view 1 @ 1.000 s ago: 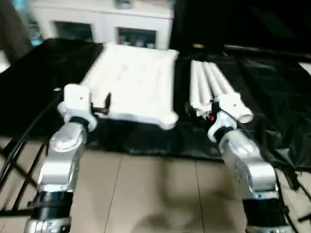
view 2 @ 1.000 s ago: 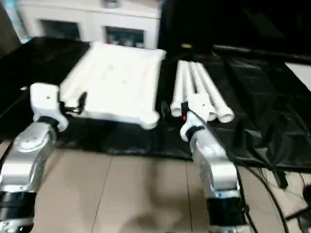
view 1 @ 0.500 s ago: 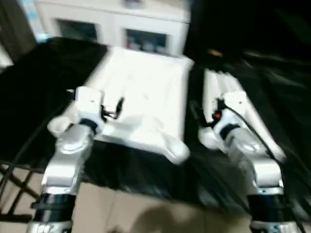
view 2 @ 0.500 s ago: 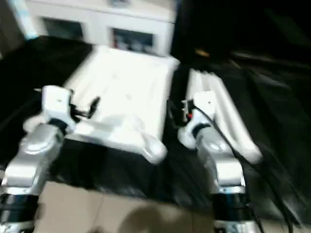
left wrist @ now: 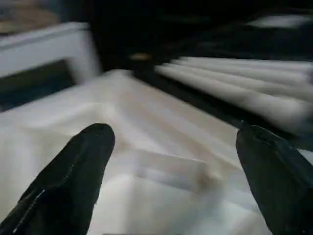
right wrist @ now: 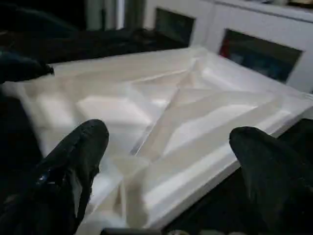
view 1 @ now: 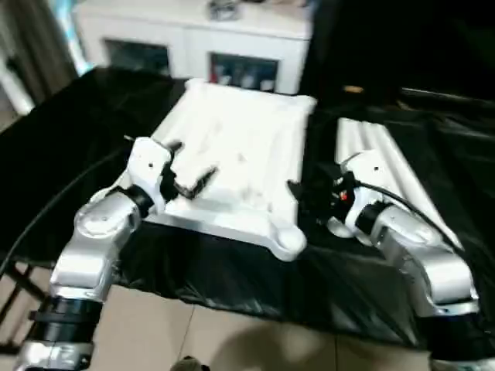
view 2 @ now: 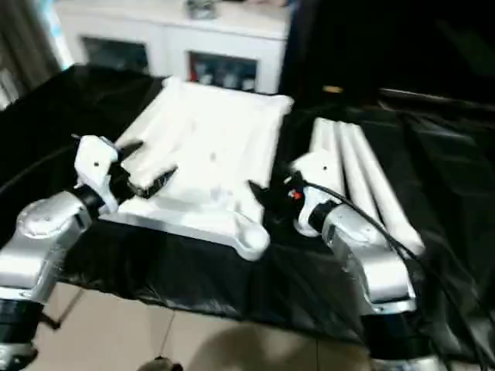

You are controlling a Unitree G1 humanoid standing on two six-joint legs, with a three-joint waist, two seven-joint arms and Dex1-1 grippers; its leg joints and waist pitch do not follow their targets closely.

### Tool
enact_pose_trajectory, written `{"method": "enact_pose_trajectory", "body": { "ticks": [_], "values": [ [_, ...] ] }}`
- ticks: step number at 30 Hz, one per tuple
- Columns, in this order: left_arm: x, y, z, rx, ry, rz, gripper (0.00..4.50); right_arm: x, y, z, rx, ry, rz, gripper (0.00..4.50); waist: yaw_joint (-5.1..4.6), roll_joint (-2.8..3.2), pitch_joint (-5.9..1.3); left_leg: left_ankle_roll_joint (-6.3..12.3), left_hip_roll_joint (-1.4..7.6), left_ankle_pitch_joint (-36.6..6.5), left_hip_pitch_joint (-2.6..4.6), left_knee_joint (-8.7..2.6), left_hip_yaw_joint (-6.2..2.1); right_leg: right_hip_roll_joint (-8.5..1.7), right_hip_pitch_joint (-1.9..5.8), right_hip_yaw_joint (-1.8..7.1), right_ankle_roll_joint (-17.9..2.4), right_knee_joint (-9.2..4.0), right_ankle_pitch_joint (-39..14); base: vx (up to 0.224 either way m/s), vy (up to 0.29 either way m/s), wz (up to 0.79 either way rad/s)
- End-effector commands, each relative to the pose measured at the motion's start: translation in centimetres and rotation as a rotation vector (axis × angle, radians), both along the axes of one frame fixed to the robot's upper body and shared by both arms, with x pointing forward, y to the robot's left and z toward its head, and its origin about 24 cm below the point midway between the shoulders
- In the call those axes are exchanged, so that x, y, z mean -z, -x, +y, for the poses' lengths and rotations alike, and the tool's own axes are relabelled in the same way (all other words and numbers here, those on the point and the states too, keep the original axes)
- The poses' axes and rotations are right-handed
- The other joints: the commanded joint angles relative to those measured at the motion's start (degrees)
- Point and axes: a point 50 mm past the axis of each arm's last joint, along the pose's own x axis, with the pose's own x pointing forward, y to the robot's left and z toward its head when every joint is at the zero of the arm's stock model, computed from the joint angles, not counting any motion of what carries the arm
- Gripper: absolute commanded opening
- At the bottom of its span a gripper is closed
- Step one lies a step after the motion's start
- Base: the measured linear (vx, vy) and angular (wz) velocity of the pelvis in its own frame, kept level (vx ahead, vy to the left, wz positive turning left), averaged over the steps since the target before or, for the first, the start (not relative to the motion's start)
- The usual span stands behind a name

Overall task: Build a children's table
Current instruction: Move to table

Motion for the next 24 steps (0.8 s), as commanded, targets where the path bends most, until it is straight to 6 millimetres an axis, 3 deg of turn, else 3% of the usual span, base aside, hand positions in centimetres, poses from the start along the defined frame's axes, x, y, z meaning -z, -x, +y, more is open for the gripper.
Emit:
{"method": "enact_pose_trajectory", "body": {
  "ticks": [1,2,4,6,7,11,12,13,14,15,16,17,19,20,21,24],
  "values": [
    [0.1,-0.2,-1.1,0.132,-0.025,0.026,4.44,-0.2,0.5,-0.3,-0.077,0.026,0.000,4.50,-0.36,0.48,-2.81,-5.21,2.17,-30.04,2.20,-5.05,-0.82,-3.71,0.15,1.74,-5.57,-7.11,-28.73,0.000,0.000,0.00],
    [0.4,-0.3,-1.5,0.183,-0.043,0.045,4.44,-0.2,0.6,-0.7,-0.108,0.044,0.007,4.50,-0.37,0.89,-2.87,-5.05,2.16,-29.86,2.19,-5.05,-0.83,-3.68,0.21,1.75,-5.87,-6.99,-27.72,0.000,0.000,0.00],
    [0.8,-0.4,-1.6,0.233,-0.066,0.063,4.44,-0.1,0.8,-0.8,-0.139,0.055,0.017,4.50,-0.56,1.14,-2.90,-4.74,2.33,-29.63,2.24,-5.06,-0.54,-3.56,0.21,1.79,-7.29,-6.66,-24.47,0.000,0.000,0.00],
    [1.4,-0.6,-2.0,0.294,-0.113,0.080,4.44,0.0,1.0,-1.4,-0.165,0.105,0.021,4.50,-0.87,0.94,-3.02,-4.34,2.29,-28.26,1.81,-5.13,-0.32,-3.48,0.62,1.69,-8.03,-6.54,-22.38,0.000,0.000,0.00],
    [1.8,-0.7,-2.1,0.324,-0.141,0.102,4.44,0.0,1.2,-1.7,-0.185,0.121,0.030,4.50,-0.86,0.50,-3.15,-3.90,2.41,-27.02,1.74,-5.15,-0.21,-3.57,0.83,1.70,-8.25,-6.44,-21.11,0.000,0.000,0.00],
    [3.0,-0.8,-2.2,0.394,-0.232,0.139,4.18,0.1,2.1,-2.1,-0.244,0.138,0.061,4.50,-0.84,0.54,-3.34,-2.33,2.50,-23.98,1.54,-4.95,0.13,-3.63,0.99,1.73,-8.71,-6.46,-19.40,0.000,0.000,0.00],
    [3.2,-0.8,-2.2,0.413,-0.245,0.148,4.10,0.1,2.3,-2.2,-0.257,0.144,0.066,4.50,-0.72,0.66,-3.46,-1.98,2.61,-22.96,1.50,-4.91,0.19,-3.76,1.05,1.76,-9.00,-6.33,-18.40,0.000,0.000,0.00],
    [3.7,-0.9,-2.2,0.438,-0.276,0.177,4.10,0.3,2.7,-2.4,-0.278,0.151,0.082,4.50,-0.70,1.25,-3.58,-2.03,2.64,-22.46,1.57,-4.82,0.22,-3.81,1.02,1.77,-9.53,-6.16,-17.11,0.000,0.000,0.00],
    [3.8,-1.0,-2.1,0.444,-0.289,0.184,3.98,0.3,2.8,-2.5,-0.283,0.159,0.082,4.50,-0.73,0.93,-3.70,-1.66,2.67,-21.55,1.54,-4.69,0.35,-3.67,1.13,1.75,-10.38,-6.07,-14.50,0.000,0.000,0.00],
    [4.2,-1.3,-1.9,0.459,-0.324,0.197,3.84,0.5,2.9,-2.6,-0.291,0.172,0.086,4.50,-0.66,1.96,-3.77,-1.50,2.51,-20.47,1.43,-4.69,0.31,-3.58,1.25,1.63,-11.31,-5.91,-11.54,0.050,-0.003,-0.02],
    [4.3,-1.4,-1.8,0.465,-0.338,0.202,3.84,0.5,2.9,-2.6,-0.293,0.175,0.086,4.50,-0.76,1.52,-3.86,-1.33,2.49,-20.09,1.44,-4.54,0.44,-3.43,1.35,1.63,-11.50,-5.96,-10.17,0.051,0.001,-0.02],
    [4.3,-1.5,-1.7,0.469,-0.350,0.206,3.72,0.5,3.0,-2.6,-0.295,0.176,0.085,4.50,-0.57,1.46,-4.24,-0.89,2.59,-17.76,1.52,-4.29,0.46,-3.53,1.69,1.59,-12.82,-5.35,-5.37,0.051,0.001,-0.02],
    [4.3,-1.9,-1.5,0.464,-0.369,0.207,3.57,0.5,3.0,-2.5,-0.300,0.173,0.083,4.50,-0.56,2.30,-4.30,0.14,2.53,-14.92,1.34,-4.06,0.58,-3.43,1.85,1.41,-14.59,-4.81,0.07,0.026,0.002,-0.01],
    [4.2,-2.1,-1.4,0.466,-0.373,0.211,3.47,0.4,3.0,-2.5,-0.304,0.173,0.084,4.50,-0.57,2.03,-4.42,0.87,2.51,-14.18,1.45,-3.85,0.71,-3.44,2.10,1.36,-15.44,-4.69,1.89,0.000,0.000,0.00],
    [4.0,-2.5,-1.1,0.468,-0.372,0.227,3.38,0.4,3.1,-2.3,-0.317,0.170,0.088,4.50,-0.42,2.36,-4.53,1.64,2.54,-12.76,1.47,-3.67,0.82,-3.52,2.22,1.35,-16.32,-4.51,3.65,0.000,0.000,0.00],
    [3.9,-2.7,-0.6,0.480,-0.369,0.257,3.25,0.4,3.2,-2.1,-0.330,0.167,0.093,4.50,-0.36,2.11,-4.37,2.52,2.48,-12.29,1.47,-3.62,1.09,-3.50,2.24,1.32,-16.83,-4.75,2.23,0.000,0.000,0.00]
  ]
}}
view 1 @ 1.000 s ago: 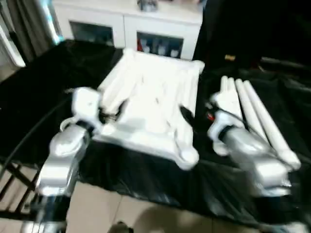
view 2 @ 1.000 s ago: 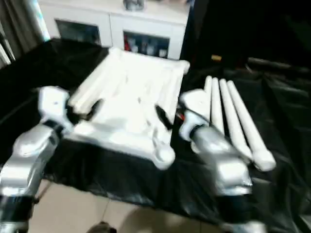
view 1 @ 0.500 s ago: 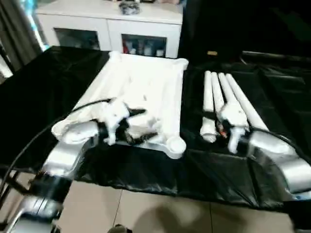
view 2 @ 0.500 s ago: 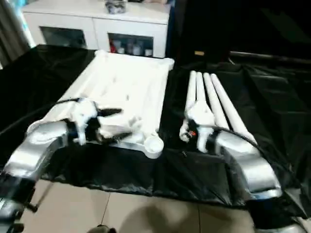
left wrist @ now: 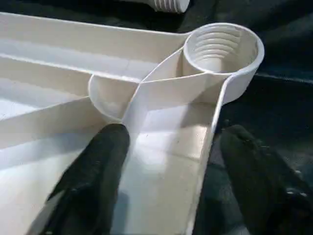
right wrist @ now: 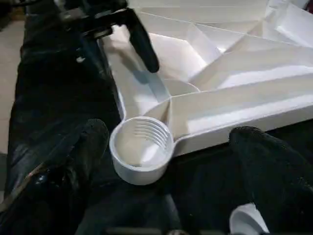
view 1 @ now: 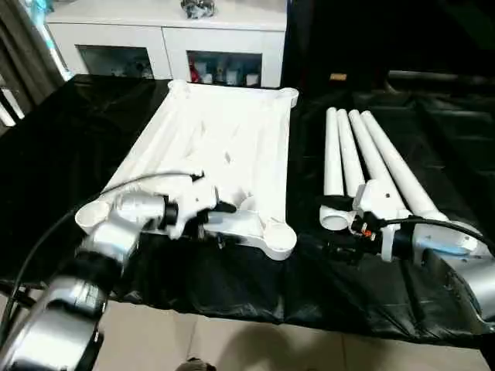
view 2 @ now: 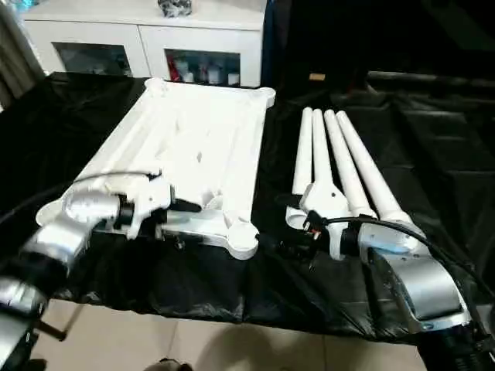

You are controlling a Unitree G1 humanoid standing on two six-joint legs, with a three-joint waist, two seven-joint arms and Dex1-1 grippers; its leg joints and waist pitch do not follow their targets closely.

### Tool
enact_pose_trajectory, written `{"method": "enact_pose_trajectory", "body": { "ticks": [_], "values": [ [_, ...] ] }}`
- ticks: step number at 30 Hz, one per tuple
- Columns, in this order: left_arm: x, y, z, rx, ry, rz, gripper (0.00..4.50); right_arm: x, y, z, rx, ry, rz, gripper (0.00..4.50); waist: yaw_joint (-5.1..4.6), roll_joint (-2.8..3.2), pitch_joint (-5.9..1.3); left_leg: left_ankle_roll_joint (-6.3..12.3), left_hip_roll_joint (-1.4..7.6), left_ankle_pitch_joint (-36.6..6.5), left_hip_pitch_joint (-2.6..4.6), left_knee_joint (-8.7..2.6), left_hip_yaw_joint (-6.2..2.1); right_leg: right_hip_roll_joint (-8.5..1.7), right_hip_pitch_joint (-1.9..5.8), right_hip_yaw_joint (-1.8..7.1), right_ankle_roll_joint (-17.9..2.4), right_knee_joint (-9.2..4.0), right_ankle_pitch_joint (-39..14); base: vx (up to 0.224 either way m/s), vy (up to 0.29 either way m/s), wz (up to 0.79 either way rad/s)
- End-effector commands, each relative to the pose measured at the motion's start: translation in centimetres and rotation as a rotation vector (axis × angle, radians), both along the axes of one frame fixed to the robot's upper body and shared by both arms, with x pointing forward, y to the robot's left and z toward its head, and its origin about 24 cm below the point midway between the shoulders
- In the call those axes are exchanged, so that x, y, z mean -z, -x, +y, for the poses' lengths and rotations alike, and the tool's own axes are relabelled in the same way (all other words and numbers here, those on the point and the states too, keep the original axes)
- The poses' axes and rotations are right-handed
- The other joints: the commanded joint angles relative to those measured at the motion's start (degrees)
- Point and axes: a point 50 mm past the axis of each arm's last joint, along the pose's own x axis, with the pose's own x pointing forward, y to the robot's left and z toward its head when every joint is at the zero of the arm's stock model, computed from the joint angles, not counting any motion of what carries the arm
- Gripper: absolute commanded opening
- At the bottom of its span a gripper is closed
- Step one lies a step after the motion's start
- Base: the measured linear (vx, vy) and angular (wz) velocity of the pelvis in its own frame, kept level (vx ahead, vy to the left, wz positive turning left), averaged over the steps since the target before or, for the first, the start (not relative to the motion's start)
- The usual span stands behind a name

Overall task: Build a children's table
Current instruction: Move to table, then move table base

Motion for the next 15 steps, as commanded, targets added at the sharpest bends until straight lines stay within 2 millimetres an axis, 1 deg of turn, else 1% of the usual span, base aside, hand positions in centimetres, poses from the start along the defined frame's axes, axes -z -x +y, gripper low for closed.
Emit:
{"method": "enact_pose_trajectory", "body": {
  "ticks": [1,2,3,4,6,7,8,9,11,12,13,14,15],
  "values": [
    [0.02,-0.14,0.58,0.019,-0.030,0.022,3.08,-0.27,0.46,0.20,-0.035,-0.003,0.005,4.50,0.30,-0.32,-4.00,2.14,2.10,-13.67,1.77,-3.69,-0.10,-3.45,2.33,1.32,-16.03,-3.98,-3.10,0.000,0.000,0.00],
    [0.04,-0.25,0.63,0.027,-0.038,0.030,2.97,-0.19,0.59,0.15,-0.048,0.008,0.017,4.50,0.26,-0.14,-3.96,1.81,2.20,-14.43,1.82,-3.76,-0.15,-3.53,2.29,1.34,-15.95,-4.02,-4.43,0.000,0.000,0.00],
    [0.05,-0.29,0.64,0.029,-0.040,0.032,2.90,-0.18,0.62,0.13,-0.051,0.010,0.020,4.50,0.18,-0.22,-3.75,1.24,2.23,-16.23,1.94,-3.92,-0.12,-3.47,2.15,1.38,-15.61,-4.35,-7.45,0.000,0.000,0.00],
    [0.16,-0.37,0.61,0.046,-0.044,0.058,2.87,-0.18,0.71,0.07,-0.067,0.022,0.029,4.50,0.02,-0.55,-3.69,0.79,2.31,-17.29,2.05,-4.04,-0.10,-3.48,2.13,1.47,-15.32,-4.46,-9.22,0.000,0.000,0.00],
    [0.24,-0.36,0.59,0.055,-0.048,0.069,2.74,-0.19,0.70,0.05,-0.070,0.027,0.030,4.50,0.11,-0.37,-3.69,0.51,2.37,-17.96,2.19,-4.10,-0.10,-3.58,2.02,1.53,-15.02,-4.63,-10.70,0.000,0.000,0.00],
    [0.41,-0.29,0.53,0.073,-0.061,0.089,2.62,-0.24,0.69,0.03,-0.083,0.035,0.033,4.50,0.10,-0.53,-3.70,0.33,2.41,-17.91,2.15,-4.12,-0.03,-3.64,1.96,1.57,-14.94,-4.61,-10.68,0.000,0.000,0.00],
    [0.42,-0.28,0.52,0.074,-0.063,0.091,2.62,-0.25,0.69,0.03,-0.085,0.035,0.034,4.50,0.14,-0.51,-3.72,0.41,2.46,-17.97,2.21,-4.12,0.01,-3.69,1.90,1.58,-14.95,-4.59,-10.57,0.000,0.000,0.00],
    [0.53,-0.28,0.49,0.077,-0.067,0.095,2.52,-0.28,0.56,0.07,-0.088,0.038,0.032,4.50,0.14,-0.44,-3.74,0.64,2.46,-17.75,2.17,-4.05,0.13,-3.75,1.87,1.54,-15.10,-4.56,-10.18,0.000,0.000,0.00],
    [0.76,-0.31,0.32,0.077,-0.074,0.096,2.39,-0.31,0.35,0.16,-0.095,0.047,0.029,4.50,0.07,-0.59,-3.80,0.97,2.43,-17.04,2.03,-4.04,0.24,-3.73,1.96,1.46,-15.17,-4.51,-9.47,0.000,0.000,0.00],
    [0.86,-0.33,0.23,0.078,-0.080,0.093,2.39,-0.33,0.29,0.23,-0.098,0.049,0.028,4.50,0.07,-0.54,-3.83,1.07,2.49,-16.81,2.03,-4.08,0.20,-3.79,1.97,1.42,-15.19,-4.45,-9.28,0.000,0.000,0.00],
    [0.92,-0.40,0.13,0.075,-0.084,0.086,2.18,-0.36,0.25,0.30,-0.101,0.049,0.028,4.50,0.05,-0.47,-3.85,1.23,2.51,-16.71,2.01,-4.04,0.24,-3.78,1.92,1.39,-15.20,-4.45,-8.98,0.000,0.000,0.00],
    [0.93,-0.53,-0.07,0.071,-0.082,0.070,2.10,-0.40,0.22,0.40,-0.105,0.048,0.027,4.50,0.04,-0.67,-3.88,1.43,2.49,-16.65,2.01,-3.99,0.30,-3.78,1.94,1.41,-15.27,-4.52,-8.60,0.000,0.000,0.00],
    [0.92,-0.58,-0.13,0.069,-0.080,0.065,2.06,-0.42,0.21,0.43,-0.106,0.048,0.027,4.50,0.14,-0.67,-3.91,1.68,2.47,-16.12,1.95,-3.92,0.30,-3.85,2.00,1.42,-15.38,-4.44,-7.86,0.000,0.000,0.00]
  ]
}}
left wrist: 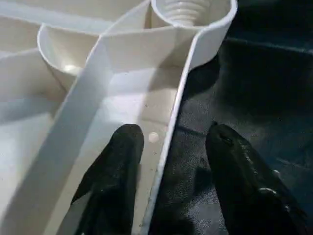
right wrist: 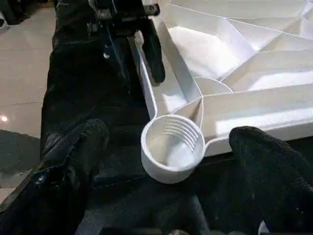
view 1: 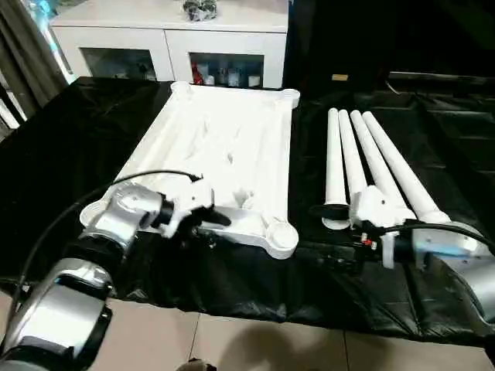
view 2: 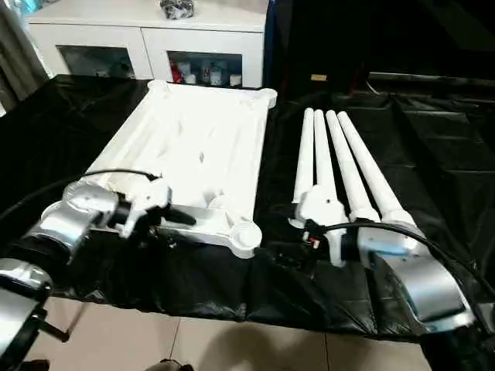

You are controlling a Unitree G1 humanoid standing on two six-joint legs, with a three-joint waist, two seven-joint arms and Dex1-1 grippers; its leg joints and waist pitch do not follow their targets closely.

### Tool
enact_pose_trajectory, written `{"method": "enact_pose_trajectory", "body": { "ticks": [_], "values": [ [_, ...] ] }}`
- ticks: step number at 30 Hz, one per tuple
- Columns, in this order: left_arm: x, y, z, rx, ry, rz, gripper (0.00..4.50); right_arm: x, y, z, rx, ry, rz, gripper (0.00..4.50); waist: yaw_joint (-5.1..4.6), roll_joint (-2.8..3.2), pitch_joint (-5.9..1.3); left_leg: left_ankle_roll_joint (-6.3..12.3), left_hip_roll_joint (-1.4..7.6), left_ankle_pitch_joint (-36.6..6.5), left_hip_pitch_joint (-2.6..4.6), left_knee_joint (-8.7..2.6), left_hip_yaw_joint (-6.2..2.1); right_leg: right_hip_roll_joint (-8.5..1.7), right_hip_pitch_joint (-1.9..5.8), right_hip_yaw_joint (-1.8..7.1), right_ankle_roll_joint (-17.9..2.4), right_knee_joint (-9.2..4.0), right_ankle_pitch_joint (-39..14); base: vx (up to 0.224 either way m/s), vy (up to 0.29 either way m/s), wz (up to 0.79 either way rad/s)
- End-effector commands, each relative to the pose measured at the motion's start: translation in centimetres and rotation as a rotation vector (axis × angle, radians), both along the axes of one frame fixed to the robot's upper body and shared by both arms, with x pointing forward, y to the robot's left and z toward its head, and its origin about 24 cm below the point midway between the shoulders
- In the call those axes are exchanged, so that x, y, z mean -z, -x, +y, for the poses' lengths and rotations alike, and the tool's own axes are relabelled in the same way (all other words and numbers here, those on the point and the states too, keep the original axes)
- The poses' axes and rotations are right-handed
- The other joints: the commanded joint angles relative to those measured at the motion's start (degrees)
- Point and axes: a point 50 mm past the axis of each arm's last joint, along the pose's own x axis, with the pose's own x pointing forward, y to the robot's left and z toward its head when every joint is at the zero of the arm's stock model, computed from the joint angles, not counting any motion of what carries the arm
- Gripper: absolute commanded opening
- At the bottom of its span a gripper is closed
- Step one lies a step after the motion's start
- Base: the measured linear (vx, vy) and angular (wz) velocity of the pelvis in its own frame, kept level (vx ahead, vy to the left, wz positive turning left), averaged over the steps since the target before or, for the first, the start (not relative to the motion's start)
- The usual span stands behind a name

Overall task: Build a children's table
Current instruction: Move table base

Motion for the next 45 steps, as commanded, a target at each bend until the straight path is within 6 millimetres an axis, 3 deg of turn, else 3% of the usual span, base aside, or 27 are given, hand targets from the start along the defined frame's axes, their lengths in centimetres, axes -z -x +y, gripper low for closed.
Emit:
{"method": "enact_pose_trajectory", "body": {
  "ticks": [1,4,12,19,21,25,34,41,45],
  "values": [
    [-0.9,-0.7,-0.3,0.013,-0.016,-0.046,2.01,-0.4,-0.1,0.3,-0.021,0.004,-0.014,4.50,0.13,-0.70,-3.93,1.79,2.48,-15.94,1.78,-4.02,-0.58,-3.26,1.95,1.36,-15.31,-4.49,-7.73,0.000,0.000,0.00],
    [-0.9,-0.8,-0.3,0.015,-0.024,-0.040,1.78,-0.4,-0.1,0.4,-0.021,0.003,-0.013,4.50,0.47,-0.82,-3.91,2.29,2.49,-14.83,1.74,-3.94,-0.51,-3.35,1.93,1.34,-15.39,-4.46,-7.55,0.000,0.000,0.00],
    [-0.6,-0.7,-0.1,0.032,-0.058,0.001,1.17,-0.1,-0.1,0.6,-0.025,0.006,-0.004,4.50,0.28,-0.74,-3.79,1.81,2.53,-16.10,1.76,-4.13,-0.60,-3.38,1.90,1.35,-15.10,-4.64,-9.75,0.000,0.000,0.00],
    [-0.4,-0.8,-0.2,0.034,-0.062,0.004,0.72,-0.1,-0.1,0.5,-0.022,0.009,-0.004,4.50,0.28,-0.76,-3.84,1.99,2.51,-15.67,1.74,-4.09,-0.59,-3.36,1.92,1.34,-15.38,-4.59,-8.48,0.000,0.000,0.00],
    [-0.4,-0.8,-0.3,0.035,-0.055,0.010,0.41,-0.1,-0.1,0.5,-0.020,0.008,-0.004,4.50,0.26,-0.72,-3.84,2.09,2.51,-15.28,1.63,-4.12,-0.61,-3.39,2.03,1.30,-15.55,-4.51,-7.85,0.000,0.000,0.00],
    [-0.6,-0.9,-0.6,0.016,-0.027,0.023,0.31,0.0,-0.1,0.6,-0.016,0.007,-0.007,4.50,0.26,-0.53,-3.88,2.30,2.57,-14.92,1.68,-4.09,-0.60,-3.44,2.06,1.28,-16.08,-4.48,-6.92,0.000,0.000,0.00],
    [0.1,-0.8,-0.9,-0.069,-0.035,-0.053,0.03,0.0,0.0,0.8,0.009,-0.007,-0.017,4.50,-0.32,-0.75,-3.74,2.35,2.67,-16.16,1.62,-4.19,-0.69,-3.46,2.08,1.26,-16.12,-4.59,-8.16,0.000,0.000,0.00],
    [1.2,0.7,-1.6,-0.120,-0.011,-0.072,0.03,0.1,0.1,0.9,0.018,-0.019,-0.014,4.50,-0.62,-0.93,-3.69,2.53,2.74,-16.03,1.58,-4.32,-0.68,-3.32,1.90,1.29,-14.96,-4.73,-9.85,0.000,0.000,0.00],
    [1.2,1.2,-1.5,-0.147,-0.001,-0.079,0.03,0.0,0.0,0.9,0.021,-0.020,-0.016,4.50,-0.84,-0.75,-3.65,2.57,2.69,-15.96,1.56,-4.39,-0.65,-3.25,1.77,1.27,-14.34,-4.84,-10.53,0.000,0.000,0.00]
  ]
}}
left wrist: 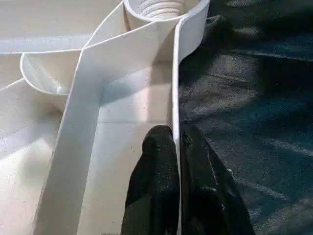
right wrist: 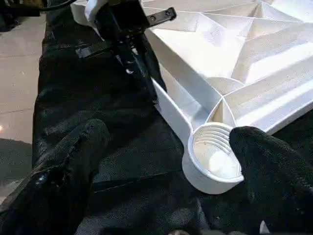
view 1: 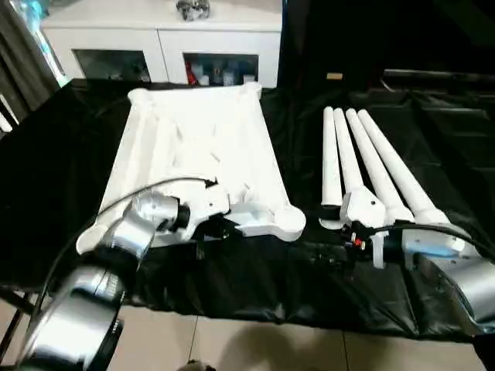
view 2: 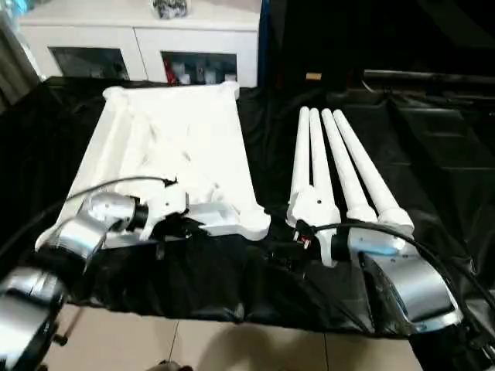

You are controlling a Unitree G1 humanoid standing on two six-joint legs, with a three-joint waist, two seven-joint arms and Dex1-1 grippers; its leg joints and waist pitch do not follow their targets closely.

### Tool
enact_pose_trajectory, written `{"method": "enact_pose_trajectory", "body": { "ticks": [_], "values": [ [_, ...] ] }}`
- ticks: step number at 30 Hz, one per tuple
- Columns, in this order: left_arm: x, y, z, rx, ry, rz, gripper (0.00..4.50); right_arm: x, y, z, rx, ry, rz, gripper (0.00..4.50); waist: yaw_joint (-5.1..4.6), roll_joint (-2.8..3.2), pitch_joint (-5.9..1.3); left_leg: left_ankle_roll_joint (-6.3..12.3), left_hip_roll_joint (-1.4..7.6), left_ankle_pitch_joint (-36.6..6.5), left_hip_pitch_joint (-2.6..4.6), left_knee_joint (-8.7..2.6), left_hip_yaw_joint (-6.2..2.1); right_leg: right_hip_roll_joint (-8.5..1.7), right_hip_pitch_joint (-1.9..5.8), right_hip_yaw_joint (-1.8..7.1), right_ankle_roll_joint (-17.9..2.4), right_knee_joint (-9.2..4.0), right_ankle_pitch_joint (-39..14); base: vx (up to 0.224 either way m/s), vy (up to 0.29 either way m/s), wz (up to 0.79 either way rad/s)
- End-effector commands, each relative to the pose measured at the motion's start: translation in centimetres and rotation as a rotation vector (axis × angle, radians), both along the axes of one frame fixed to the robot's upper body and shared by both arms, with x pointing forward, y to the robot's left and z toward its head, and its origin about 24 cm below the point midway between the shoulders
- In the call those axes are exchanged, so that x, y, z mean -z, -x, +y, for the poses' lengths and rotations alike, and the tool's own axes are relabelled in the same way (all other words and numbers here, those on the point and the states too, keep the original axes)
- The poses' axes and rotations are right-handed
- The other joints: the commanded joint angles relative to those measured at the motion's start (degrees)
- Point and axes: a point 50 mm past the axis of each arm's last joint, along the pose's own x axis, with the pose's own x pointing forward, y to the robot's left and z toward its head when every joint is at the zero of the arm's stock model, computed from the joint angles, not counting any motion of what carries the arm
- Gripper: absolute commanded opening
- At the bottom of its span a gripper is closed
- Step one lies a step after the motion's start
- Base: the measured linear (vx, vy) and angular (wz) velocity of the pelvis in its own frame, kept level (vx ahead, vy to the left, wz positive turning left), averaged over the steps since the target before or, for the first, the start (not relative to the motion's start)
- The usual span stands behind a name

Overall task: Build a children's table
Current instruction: Move table base

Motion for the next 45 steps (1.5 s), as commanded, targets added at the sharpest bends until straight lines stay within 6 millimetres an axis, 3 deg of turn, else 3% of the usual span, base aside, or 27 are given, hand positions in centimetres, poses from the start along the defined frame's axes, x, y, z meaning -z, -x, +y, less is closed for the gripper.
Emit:
{"method": "enact_pose_trajectory", "body": {
  "ticks": [1,3,9,20,22,24,26,29,30,31,32,33,34,37,38,39,41,42,43,44,45],
  "values": [
    [0.7,0.7,0.7,-0.078,0.014,0.019,0.03,-0.5,0.0,0.1,0.001,-0.005,-0.019,4.50,0.31,-0.93,-3.51,2.44,2.56,-15.96,1.57,-4.23,-0.73,-3.20,1.72,1.30,-14.23,-4.58,-10.83,0.000,0.000,0.00],
    [0.6,0.8,0.8,-0.100,0.009,0.013,0.03,-0.6,0.0,0.0,0.003,-0.006,-0.021,4.50,0.12,-1.03,-3.54,2.34,2.78,-15.41,1.39,-4.43,-0.89,-3.35,1.97,1.25,-14.14,-4.36,-10.02,0.000,0.000,0.00],
    [0.4,2.2,1.1,-0.155,-0.005,0.010,0.03,-0.5,-0.1,0.2,0.005,-0.011,-0.021,4.50,-0.07,-1.30,-3.49,3.03,2.59,-14.61,1.47,-4.27,-0.65,-3.12,1.70,1.26,-13.60,-4.58,-10.22,0.000,0.000,0.00],
    [-0.5,2.9,1.3,-0.135,-0.006,-0.009,0.03,-0.5,-0.2,0.5,0.004,-0.020,-0.024,4.50,-0.03,-1.20,-3.47,2.59,2.49,-14.94,1.47,-4.37,-0.73,-3.01,1.55,1.27,-12.64,-4.65,-10.92,0.000,0.000,0.00],
    [-0.9,2.9,1.3,-0.116,0.039,-0.001,0.29,-0.5,-0.3,0.5,0.006,-0.020,-0.026,4.50,0.02,-1.53,-3.51,2.86,2.43,-14.29,1.47,-4.25,-0.61,-2.97,1.55,1.29,-12.79,-4.59,-9.98,0.000,0.000,0.00],
    [-1.4,2.9,1.5,-0.096,0.060,-0.007,0.29,-0.5,-0.3,0.5,0.008,-0.026,-0.026,4.50,0.11,-1.53,-3.59,3.23,2.39,-13.38,1.39,-4.17,-0.60,-3.00,1.59,1.26,-12.89,-4.45,-9.24,0.000,0.000,0.00],
    [-1.8,3.0,1.6,-0.084,0.062,-0.011,0.65,-0.6,-0.3,0.6,0.008,-0.040,-0.027,4.50,0.28,-1.31,-3.57,3.19,2.42,-13.45,1.47,-4.18,-0.57,-3.03,1.46,1.24,-13.17,-4.42,-9.26,0.000,0.000,0.00],
    [-2.9,3.1,1.9,-0.069,0.080,-0.076,0.68,-0.9,-0.6,0.7,0.022,-0.051,-0.036,4.50,0.30,-1.88,-3.45,2.90,2.61,-14.22,1.57,-4.37,-0.56,-2.96,1.38,1.19,-13.04,-4.39,-9.66,0.000,0.000,0.00],
    [-3.3,3.2,2.2,-0.074,0.091,-0.064,0.68,-1.0,-0.8,0.7,0.038,-0.064,-0.031,4.50,0.42,-1.77,-3.43,2.57,2.61,-14.41,1.66,-4.43,-0.59,-3.01,1.40,1.20,-13.01,-4.27,-10.14,0.000,0.000,0.00],
    [-3.9,3.3,2.5,-0.081,0.108,-0.054,0.68,-1.1,-1.1,0.7,0.068,-0.088,-0.003,4.50,0.41,-2.10,-3.40,2.55,2.60,-14.41,1.67,-4.45,-0.56,-2.99,1.35,1.20,-13.03,-4.28,-10.38,0.000,0.000,0.00],
    [-4.5,3.1,2.7,-0.104,0.127,-0.078,0.68,-1.2,-1.7,0.7,0.117,-0.089,0.012,4.50,0.49,-1.76,-3.38,2.29,2.53,-14.41,1.74,-4.49,-0.60,-2.96,1.20,1.23,-13.16,-4.19,-10.81,0.000,0.000,0.00],
    [-5.3,2.7,3.1,-0.138,0.150,-0.118,0.68,-1.2,-2.6,0.6,0.207,-0.088,0.054,4.50,0.32,-2.57,-3.26,2.02,2.47,-14.40,1.71,-4.48,-0.50,-2.82,1.15,1.20,-13.09,-4.21,-11.11,0.000,0.000,0.00],
    [-5.5,2.6,3.2,-0.148,0.158,-0.128,0.68,-1.2,-2.9,0.6,0.231,-0.085,0.063,4.50,0.26,-2.34,-3.23,1.61,2.24,-14.17,1.66,-4.48,-0.60,-2.78,1.18,1.13,-13.30,-4.01,-11.52,0.000,0.000,0.00],
    [-6.7,1.6,3.7,-0.227,0.194,-0.189,0.68,-1.3,-5.4,0.6,0.417,-0.077,0.082,4.50,0.11,-2.52,-3.39,-0.69,2.16,-14.69,2.00,-4.39,-0.48,-2.72,0.68,1.23,-13.12,-3.92,-12.19,0.000,0.000,0.00],
    [-7.0,1.4,3.6,-0.242,0.204,-0.216,0.68,-1.4,-7.0,0.6,0.526,-0.091,0.071,4.50,0.09,-3.38,-3.51,-1.54,2.13,-14.84,1.85,-4.37,-0.44,-2.79,0.82,1.20,-12.73,-3.89,-12.20,0.000,0.000,0.00],
    [-7.0,1.4,3.6,-0.245,0.205,-0.217,0.68,-1.4,-7.2,0.6,0.539,-0.091,0.072,4.50,0.08,-3.18,-3.51,-1.93,2.09,-14.87,1.93,-4.31,-0.41,-2.89,0.61,1.29,-12.73,-3.81,-12.11,0.000,0.000,0.00],
    [-7.0,1.3,3.5,-0.257,0.205,-0.220,0.68,-1.3,-8.0,0.5,0.588,-0.091,0.074,4.50,0.37,-3.19,-3.67,-2.66,2.20,-13.71,2.10,-4.27,-0.29,-2.66,0.72,1.30,-12.08,-3.65,-9.01,0.000,0.000,0.00],
    [-7.0,1.4,3.2,-0.260,0.209,-0.221,0.68,-1.2,-9.4,0.3,0.693,-0.093,0.074,4.50,0.54,-3.26,-3.67,-2.46,2.23,-13.02,2.02,-4.26,-0.25,-2.60,0.87,1.34,-11.87,-3.55,-7.44,0.000,0.000,0.00],
    [-7.0,1.4,3.2,-0.260,0.209,-0.221,0.68,-1.2,-9.4,0.3,0.693,-0.093,0.074,4.50,0.50,-3.60,-3.94,-2.22,2.00,-10.49,1.72,-4.09,-0.16,-2.62,1.05,1.30,-12.47,-3.04,-4.28,0.000,0.000,0.00],
    [-7.0,1.8,2.9,-0.247,0.210,-0.216,0.95,-0.9,-10.6,-0.1,0.799,-0.089,0.084,4.50,1.08,-3.81,-4.17,-1.60,2.06,-8.19,1.79,-3.80,0.05,-2.64,1.34,1.32,-12.61,-2.95,-1.08,0.000,0.000,0.00],
    [-7.0,2.0,2.7,-0.234,0.213,-0.204,1.02,-0.6,-11.2,-0.2,0.854,-0.082,0.089,4.50,0.98,-3.73,-4.07,-1.40,1.97,-7.44,1.66,-3.77,0.05,-2.86,1.06,1.28,-13.69,-2.78,-0.95,0.000,0.000,0.00]
  ]
}}
